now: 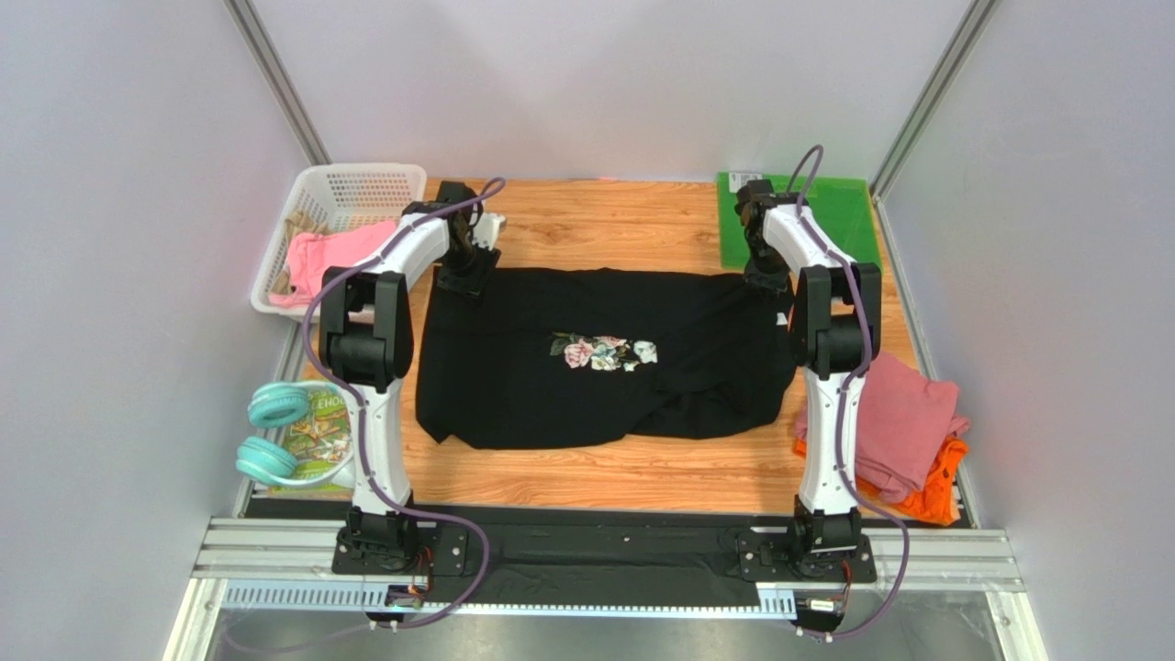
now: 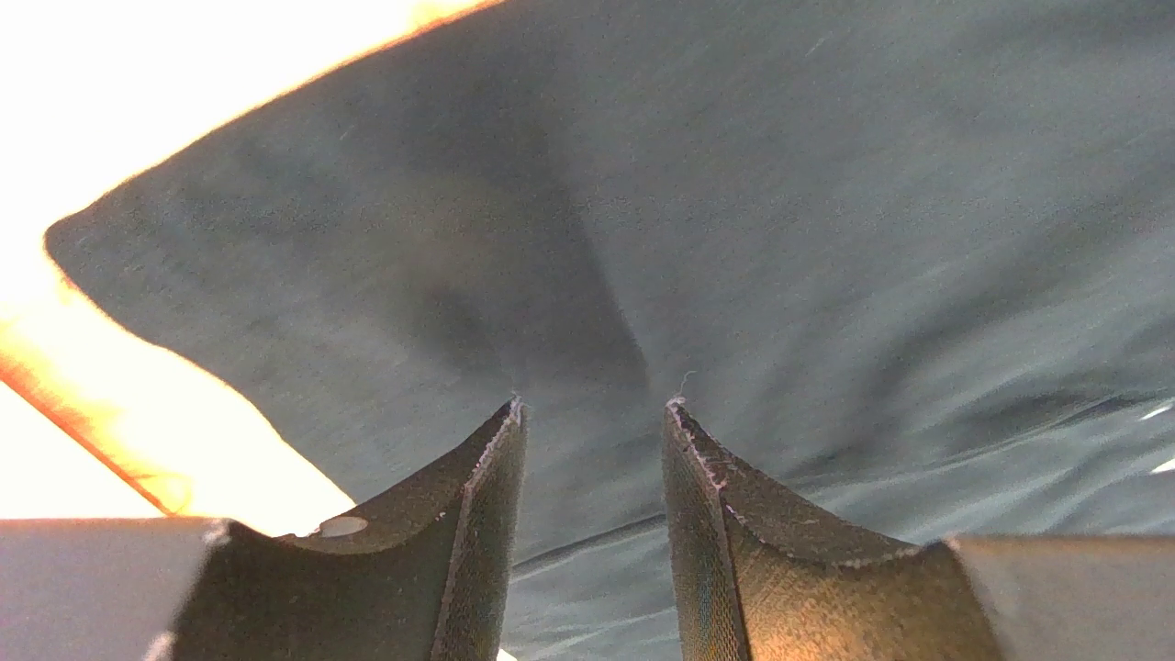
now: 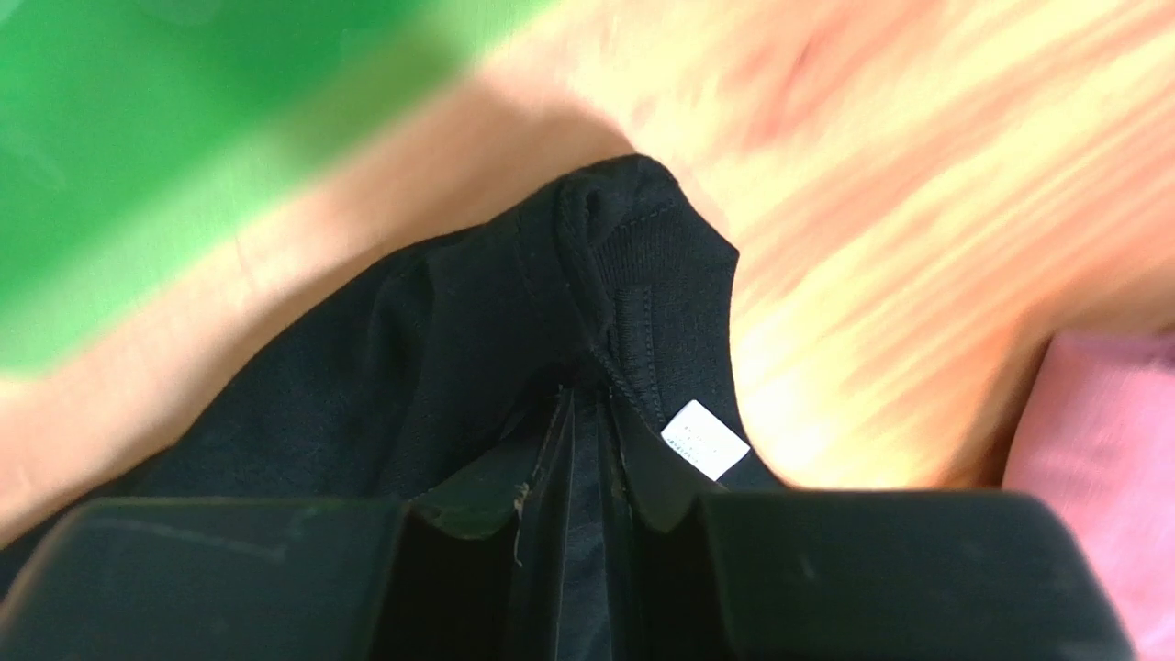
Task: Fold and stack the t-shirts
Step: Fold the flattened tshirt in 1/3 of the way
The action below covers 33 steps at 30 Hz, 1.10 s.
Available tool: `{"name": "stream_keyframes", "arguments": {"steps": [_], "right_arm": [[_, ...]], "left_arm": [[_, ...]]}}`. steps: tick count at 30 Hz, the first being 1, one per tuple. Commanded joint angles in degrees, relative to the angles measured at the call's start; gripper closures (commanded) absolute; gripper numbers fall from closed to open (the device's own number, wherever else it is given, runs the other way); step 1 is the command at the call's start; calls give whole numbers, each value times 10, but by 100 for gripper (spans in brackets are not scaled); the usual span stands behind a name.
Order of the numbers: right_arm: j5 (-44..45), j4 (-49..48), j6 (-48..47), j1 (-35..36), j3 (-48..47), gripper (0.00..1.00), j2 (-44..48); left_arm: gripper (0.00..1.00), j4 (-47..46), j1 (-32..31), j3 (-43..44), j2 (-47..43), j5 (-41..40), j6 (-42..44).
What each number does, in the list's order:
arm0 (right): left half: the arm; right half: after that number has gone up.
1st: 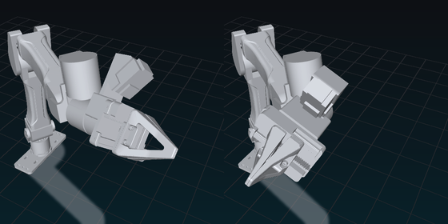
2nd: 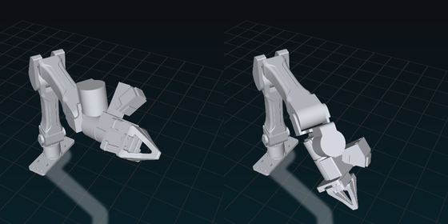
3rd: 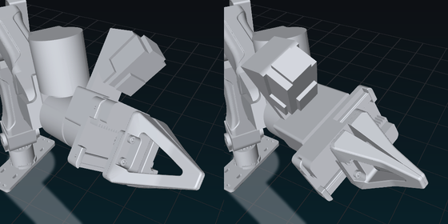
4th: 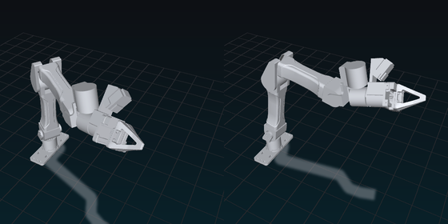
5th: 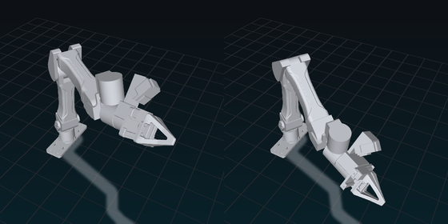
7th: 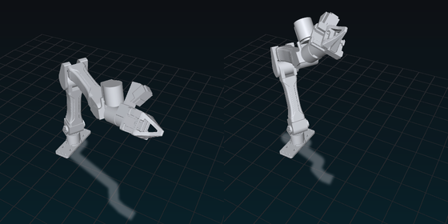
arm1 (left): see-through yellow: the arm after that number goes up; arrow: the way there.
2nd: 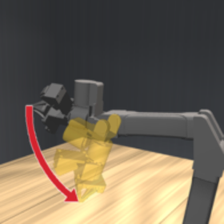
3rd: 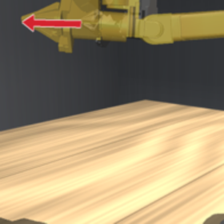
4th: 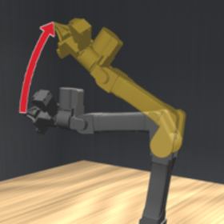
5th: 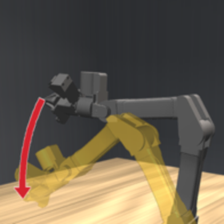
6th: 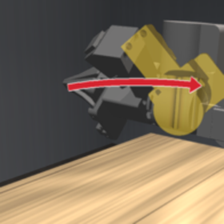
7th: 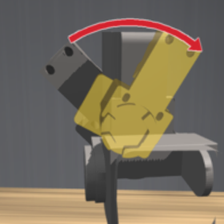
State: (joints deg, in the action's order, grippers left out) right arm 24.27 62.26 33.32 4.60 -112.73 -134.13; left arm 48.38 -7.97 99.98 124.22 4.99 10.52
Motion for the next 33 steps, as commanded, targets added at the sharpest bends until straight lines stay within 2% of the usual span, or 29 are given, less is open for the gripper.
{"name": "stream_keyframes", "arguments": {"steps": [1, 5, 15, 18, 25, 28, 32, 33], "right_arm": [[10, 5, -8, -30, -50, 82, -62], [-17, 15, -8, -42, -60, 82, -73], [-106, 22, -7, -41, -74, 80, 5], [-116, 32, -9, -41, -103, 79, 6], [-118, 56, -16, -41, -174, 79, -29], [-128, 64, -17, -41, -184, 80, -25], [-141, 73, -12, -41, -148, 79, 38], [-146, 72, -10, -41, -132, 79, 56]], "left_arm": [[52, -8, -1, -8, -6, -9, 2], [52, -8, -1, -8, -6, -11, 3], [51, -1, -10, -1, 1, -19, 3], [50, 25, -17, 33, 28, -48, 8], [49, 129, -15, 272, 128, -97, 13], [48, 156, -15, 325, 138, -117, 14], [48, 166, -14, 288, 92, -104, 6], [49, 167, -15, 272, 75, -78, 2]]}}
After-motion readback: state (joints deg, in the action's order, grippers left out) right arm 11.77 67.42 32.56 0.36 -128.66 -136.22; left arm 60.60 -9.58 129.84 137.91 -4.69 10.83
